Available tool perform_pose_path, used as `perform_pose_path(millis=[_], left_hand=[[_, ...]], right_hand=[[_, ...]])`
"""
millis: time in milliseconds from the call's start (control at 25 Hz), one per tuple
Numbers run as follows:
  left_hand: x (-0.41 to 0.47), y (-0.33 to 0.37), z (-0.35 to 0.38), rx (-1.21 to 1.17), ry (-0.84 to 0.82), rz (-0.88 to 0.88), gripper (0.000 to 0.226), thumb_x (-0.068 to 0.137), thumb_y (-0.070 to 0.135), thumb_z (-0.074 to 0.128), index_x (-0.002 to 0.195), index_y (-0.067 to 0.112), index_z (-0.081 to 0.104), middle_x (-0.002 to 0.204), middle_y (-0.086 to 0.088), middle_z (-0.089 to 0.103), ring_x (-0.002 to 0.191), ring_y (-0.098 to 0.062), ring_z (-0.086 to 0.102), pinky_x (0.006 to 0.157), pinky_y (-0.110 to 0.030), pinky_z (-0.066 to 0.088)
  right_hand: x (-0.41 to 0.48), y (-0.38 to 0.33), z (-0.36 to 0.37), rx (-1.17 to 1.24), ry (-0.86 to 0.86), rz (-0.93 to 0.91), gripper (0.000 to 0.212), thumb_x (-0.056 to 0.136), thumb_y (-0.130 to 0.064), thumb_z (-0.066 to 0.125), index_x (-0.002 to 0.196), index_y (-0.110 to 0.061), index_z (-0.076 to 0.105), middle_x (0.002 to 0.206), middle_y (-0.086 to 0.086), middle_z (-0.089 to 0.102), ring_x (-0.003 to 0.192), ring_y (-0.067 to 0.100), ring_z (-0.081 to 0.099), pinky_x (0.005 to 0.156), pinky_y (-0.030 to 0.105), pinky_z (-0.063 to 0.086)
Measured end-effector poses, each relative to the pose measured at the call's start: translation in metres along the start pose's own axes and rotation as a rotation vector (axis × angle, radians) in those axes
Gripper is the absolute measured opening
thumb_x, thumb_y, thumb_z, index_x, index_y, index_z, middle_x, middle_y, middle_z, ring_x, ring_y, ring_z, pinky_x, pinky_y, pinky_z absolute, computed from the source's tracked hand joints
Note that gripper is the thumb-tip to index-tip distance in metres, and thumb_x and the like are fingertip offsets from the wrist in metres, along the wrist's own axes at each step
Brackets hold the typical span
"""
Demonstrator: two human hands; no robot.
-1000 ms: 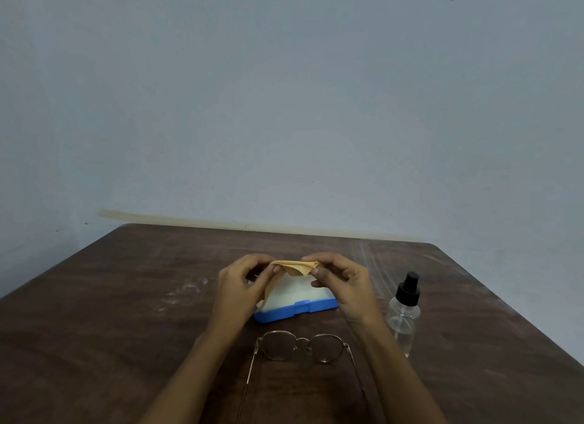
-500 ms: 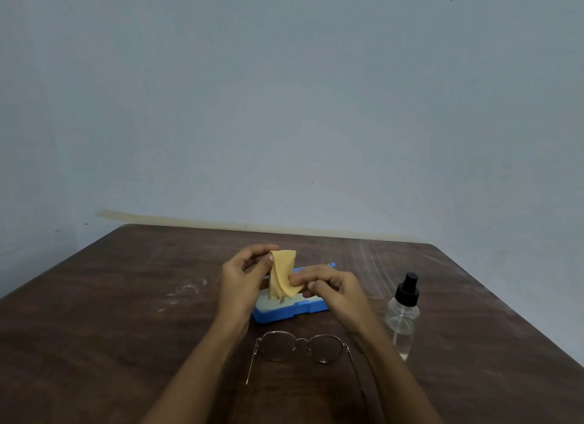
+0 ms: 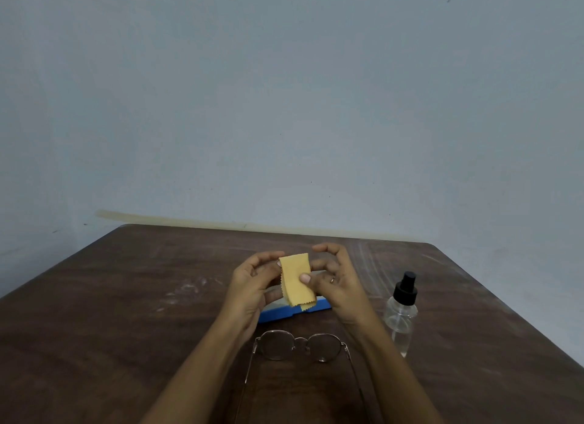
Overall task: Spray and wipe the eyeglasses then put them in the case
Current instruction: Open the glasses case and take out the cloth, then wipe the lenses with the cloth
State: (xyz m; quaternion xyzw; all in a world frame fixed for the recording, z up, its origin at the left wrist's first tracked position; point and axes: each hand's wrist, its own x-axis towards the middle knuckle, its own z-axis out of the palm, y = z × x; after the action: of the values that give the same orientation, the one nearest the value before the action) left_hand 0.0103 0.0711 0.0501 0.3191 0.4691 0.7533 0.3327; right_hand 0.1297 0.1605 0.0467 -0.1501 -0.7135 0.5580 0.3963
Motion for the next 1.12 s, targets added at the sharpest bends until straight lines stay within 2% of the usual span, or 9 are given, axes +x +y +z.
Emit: perform_pose_path(millis=[160,240,400,600,680,800,920,1040,1120], left_hand=[[-0.001,0.000,0.000,0.071,-0.025,-0.081,0.011,0.088,0.011,0.050,0.089,0.013,0.060,0.087,-0.007,0.067,0.075,-0.017,0.066,0.053,-0.027,0.058],[0.000,0.000,0.001,0.070,-0.024,-0.106,0.015,0.090,0.011,0.047,0.090,0.011,0.062,0.085,-0.007,0.067,0.074,-0.017,0.066,0.051,-0.026,0.057],[-0.002,0.001,-0.006,0.046,-0.023,-0.110,0.018,0.084,0.011,0.057,0.101,0.006,0.060,0.092,-0.009,0.068,0.083,-0.021,0.067,0.057,-0.026,0.058],[-0.004,0.001,-0.008,0.063,-0.024,-0.076,0.027,0.078,-0.001,0.061,0.104,0.006,0.057,0.089,-0.010,0.069,0.074,-0.016,0.070,0.056,-0.021,0.057],[-0.006,0.002,-0.005,0.029,-0.039,-0.077,0.029,0.077,-0.002,0.061,0.105,0.004,0.056,0.089,-0.010,0.068,0.068,-0.012,0.070,0.054,-0.019,0.056],[-0.013,0.003,-0.001,0.012,-0.070,-0.069,0.028,0.078,-0.002,0.060,0.106,0.003,0.056,0.089,-0.010,0.066,0.066,-0.012,0.069,0.055,-0.017,0.056],[-0.025,0.004,-0.004,0.022,-0.102,-0.035,0.019,0.082,0.000,0.056,0.100,0.004,0.059,0.090,-0.011,0.068,0.073,-0.016,0.070,0.061,-0.019,0.058],[-0.033,0.001,-0.022,0.249,-0.091,0.132,0.021,0.083,-0.003,0.053,0.088,0.015,0.064,0.092,0.000,0.068,0.089,-0.016,0.064,0.066,-0.015,0.054],[-0.038,0.000,-0.040,0.590,-0.088,0.283,0.030,0.082,-0.002,0.056,0.084,0.027,0.064,0.088,0.018,0.068,0.088,-0.002,0.061,0.072,-0.012,0.050]], right_hand=[[-0.001,-0.001,0.000,-0.044,-0.023,-0.024,0.015,0.079,-0.008,0.064,0.082,-0.022,0.060,0.082,-0.002,0.059,0.060,0.000,0.057,0.050,0.015,0.046],[-0.001,0.001,-0.001,-0.110,-0.039,0.008,0.018,0.083,-0.007,0.060,0.077,-0.023,0.064,0.084,-0.002,0.060,0.068,0.007,0.054,0.056,0.016,0.045],[-0.001,-0.001,-0.002,-0.128,-0.060,0.094,0.036,0.088,0.007,0.042,0.085,-0.018,0.067,0.111,0.008,0.058,0.088,0.016,0.059,0.068,0.022,0.052],[-0.011,-0.005,-0.007,-0.171,-0.161,-0.107,0.036,0.078,-0.002,0.050,0.099,-0.026,0.065,0.133,-0.006,0.045,0.110,0.002,0.054,0.083,0.020,0.051],[-0.015,-0.005,-0.010,-0.176,-0.148,-0.136,0.035,0.076,-0.004,0.053,0.100,-0.026,0.066,0.128,-0.008,0.051,0.111,0.001,0.055,0.086,0.020,0.050],[-0.024,-0.004,-0.010,-0.190,0.006,-0.146,0.030,0.080,-0.002,0.060,0.089,-0.029,0.069,0.096,-0.011,0.068,0.093,0.004,0.062,0.079,0.024,0.050],[-0.035,-0.007,-0.011,-0.220,0.130,-0.118,0.030,0.086,-0.006,0.057,0.085,-0.035,0.065,0.082,-0.014,0.069,0.081,-0.003,0.061,0.073,0.021,0.050],[-0.047,-0.012,-0.015,-0.172,0.215,-0.121,0.023,0.088,-0.003,0.052,0.087,-0.023,0.063,0.083,-0.010,0.064,0.072,-0.010,0.058,0.066,0.008,0.045],[-0.058,-0.012,-0.015,-0.159,0.247,-0.114,0.017,0.089,-0.001,0.050,0.091,-0.013,0.062,0.080,-0.008,0.062,0.068,-0.014,0.055,0.063,0.004,0.041]])
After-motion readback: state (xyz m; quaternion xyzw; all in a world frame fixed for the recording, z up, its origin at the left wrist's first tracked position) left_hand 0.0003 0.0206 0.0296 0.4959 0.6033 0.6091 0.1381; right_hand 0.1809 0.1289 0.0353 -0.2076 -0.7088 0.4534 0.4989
